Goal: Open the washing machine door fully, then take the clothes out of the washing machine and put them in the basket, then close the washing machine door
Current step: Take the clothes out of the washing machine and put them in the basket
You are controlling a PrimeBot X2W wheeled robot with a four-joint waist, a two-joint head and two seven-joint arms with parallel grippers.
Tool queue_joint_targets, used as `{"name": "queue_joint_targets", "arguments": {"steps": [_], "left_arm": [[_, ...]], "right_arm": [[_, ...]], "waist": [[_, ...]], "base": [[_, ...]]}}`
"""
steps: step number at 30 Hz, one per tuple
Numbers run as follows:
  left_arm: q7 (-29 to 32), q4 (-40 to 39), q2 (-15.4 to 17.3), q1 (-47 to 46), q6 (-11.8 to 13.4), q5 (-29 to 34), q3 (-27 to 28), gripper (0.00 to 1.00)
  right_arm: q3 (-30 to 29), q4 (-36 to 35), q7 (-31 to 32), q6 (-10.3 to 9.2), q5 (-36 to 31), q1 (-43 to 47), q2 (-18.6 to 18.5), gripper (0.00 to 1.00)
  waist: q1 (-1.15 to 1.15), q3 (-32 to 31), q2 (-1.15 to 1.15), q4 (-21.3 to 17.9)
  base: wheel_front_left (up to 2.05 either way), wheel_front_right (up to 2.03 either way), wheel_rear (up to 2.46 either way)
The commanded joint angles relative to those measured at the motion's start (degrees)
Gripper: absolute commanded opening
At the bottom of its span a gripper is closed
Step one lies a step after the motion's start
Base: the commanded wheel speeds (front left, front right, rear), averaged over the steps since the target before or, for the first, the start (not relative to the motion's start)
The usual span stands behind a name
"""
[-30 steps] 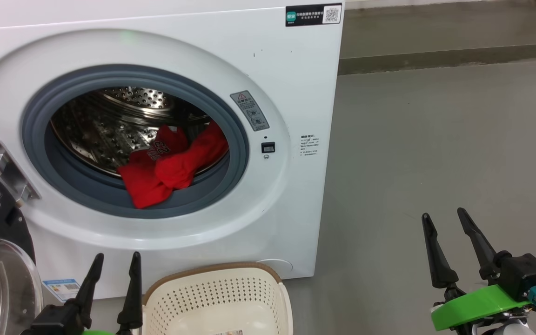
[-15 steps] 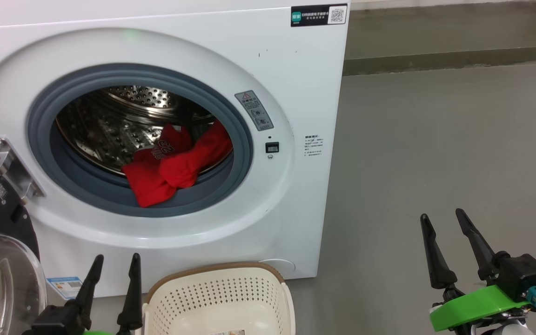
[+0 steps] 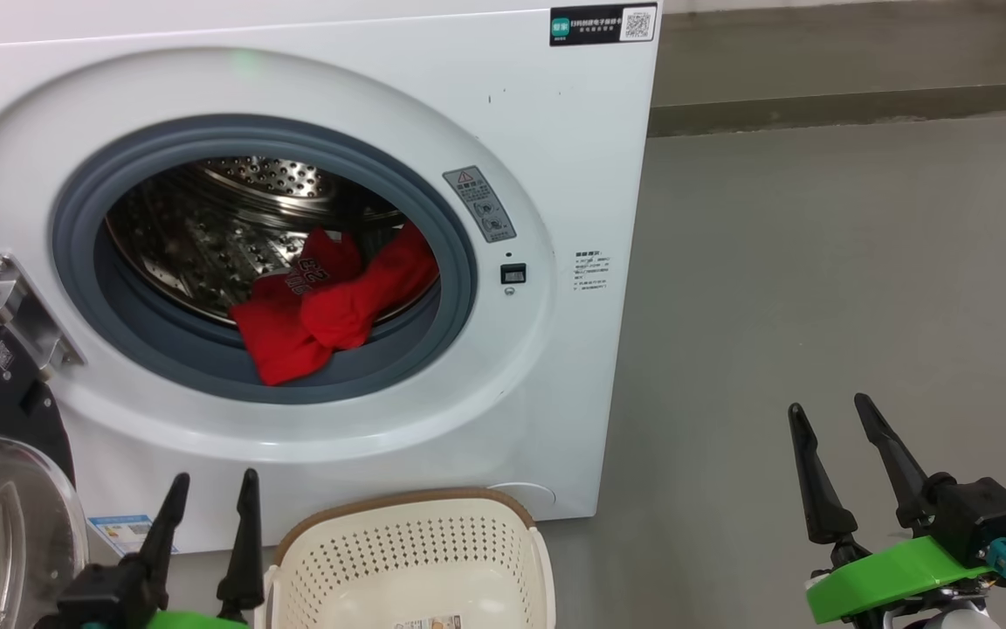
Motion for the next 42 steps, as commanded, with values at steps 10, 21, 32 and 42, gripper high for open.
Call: {"name": "queue_joint_targets", "arguments": {"steps": [10,21,32,42], "left_arm": [[-0.7,1.2,0.4,-6.9,0.7,-0.1,1.1,1.00],[-0.7,8.3,0.8,-18.7,2.6,2.4,-1.1,1.00],[-0.7,18.9,2.2,-32.6,3.4,2.4,-1.4,1.00],[-0.7,25.7,4.0,-43.3,3.8,2.5,-0.7,1.00]], "right_arm": [[1.3,-1.4,-0.4,0.36,-0.3,-1.3,-0.3,1.00],[1.7,-2.1,-0.4,0.36,-0.7,-3.6,-0.7,1.00],[2.3,-2.9,-0.4,0.36,-0.8,-8.0,-0.9,1.00],[2.5,-3.6,-0.4,0.36,-0.8,-10.6,-0.8,1.00]], "waist": [[0.00,2.3,0.00,0.6],[0.00,10.0,0.00,1.3],[0.00,17.7,0.00,0.2],[0.00,24.1,0.00,-1.2]], "base": [[0.00,0.00,0.00],[0.00,0.00,0.00],[0.00,0.00,0.00],[0.00,0.00,0.00]]}}
